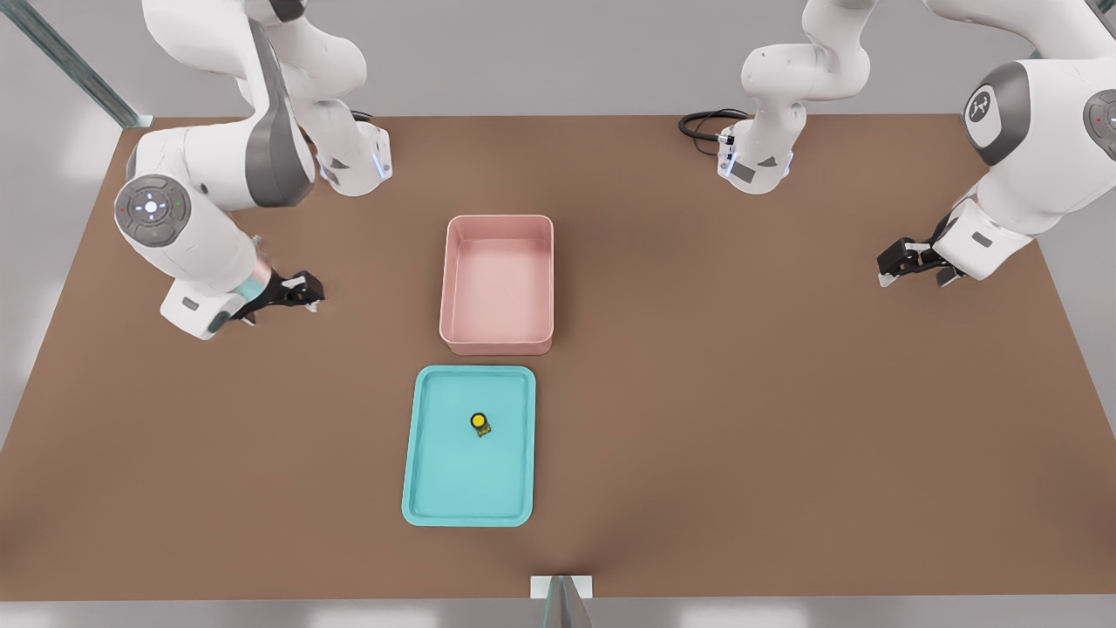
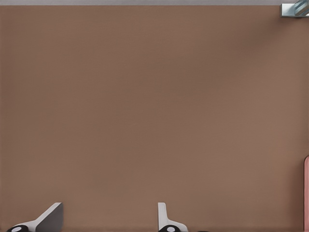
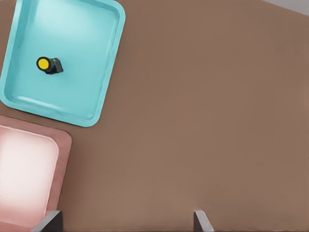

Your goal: The left arm remains still, and the right arm places the button from the box into the tray

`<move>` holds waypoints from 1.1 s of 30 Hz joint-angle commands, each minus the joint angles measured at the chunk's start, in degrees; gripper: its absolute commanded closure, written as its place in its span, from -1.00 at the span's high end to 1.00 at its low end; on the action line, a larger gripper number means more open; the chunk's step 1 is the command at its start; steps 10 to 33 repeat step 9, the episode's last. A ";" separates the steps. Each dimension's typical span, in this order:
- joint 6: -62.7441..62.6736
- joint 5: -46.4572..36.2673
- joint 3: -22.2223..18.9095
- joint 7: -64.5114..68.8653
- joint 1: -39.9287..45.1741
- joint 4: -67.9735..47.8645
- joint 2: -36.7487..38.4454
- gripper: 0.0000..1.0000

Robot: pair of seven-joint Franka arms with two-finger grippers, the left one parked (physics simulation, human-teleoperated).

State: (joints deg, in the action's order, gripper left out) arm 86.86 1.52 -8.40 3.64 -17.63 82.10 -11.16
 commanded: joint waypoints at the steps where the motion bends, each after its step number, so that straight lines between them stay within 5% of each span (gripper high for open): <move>1: -2.83 -3.72 -0.22 1.62 3.57 -0.63 -0.27 1.00; 2: -2.57 -3.19 -0.30 2.25 3.92 -0.63 -0.36 1.00; 4: -2.22 -1.52 5.94 2.07 10.60 -0.72 -0.97 1.00; 33: -2.13 -1.61 5.94 2.07 10.95 -0.80 -1.94 1.00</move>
